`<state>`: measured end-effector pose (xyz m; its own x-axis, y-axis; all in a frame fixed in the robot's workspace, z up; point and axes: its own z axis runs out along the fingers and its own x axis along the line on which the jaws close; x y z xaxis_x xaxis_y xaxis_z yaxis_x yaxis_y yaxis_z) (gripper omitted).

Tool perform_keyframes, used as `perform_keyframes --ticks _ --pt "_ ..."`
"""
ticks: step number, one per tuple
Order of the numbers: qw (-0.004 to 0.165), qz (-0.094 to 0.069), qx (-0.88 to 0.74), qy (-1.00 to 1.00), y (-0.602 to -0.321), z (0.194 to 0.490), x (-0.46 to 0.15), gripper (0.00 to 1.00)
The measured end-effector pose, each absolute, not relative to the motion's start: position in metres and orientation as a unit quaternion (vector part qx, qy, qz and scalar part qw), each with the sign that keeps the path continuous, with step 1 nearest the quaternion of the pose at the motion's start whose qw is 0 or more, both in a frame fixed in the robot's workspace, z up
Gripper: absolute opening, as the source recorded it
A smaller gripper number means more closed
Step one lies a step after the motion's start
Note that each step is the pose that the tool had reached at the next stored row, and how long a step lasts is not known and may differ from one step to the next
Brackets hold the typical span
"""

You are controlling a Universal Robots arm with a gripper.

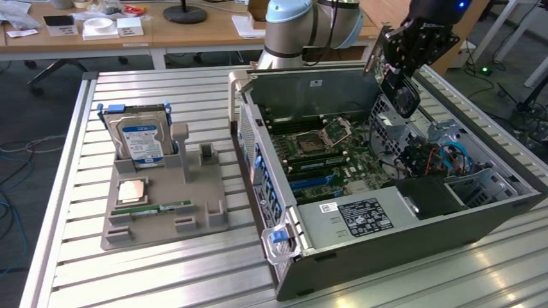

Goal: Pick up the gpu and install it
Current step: 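Insert the gpu into the slot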

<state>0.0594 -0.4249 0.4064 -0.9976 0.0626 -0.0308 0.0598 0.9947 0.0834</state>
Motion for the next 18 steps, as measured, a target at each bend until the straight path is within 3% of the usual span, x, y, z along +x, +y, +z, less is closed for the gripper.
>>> perform_keyframes --ticks 18 --pt "0.016 0.041 0.026 0.999 -0.4250 0.4061 0.0594 0.26"
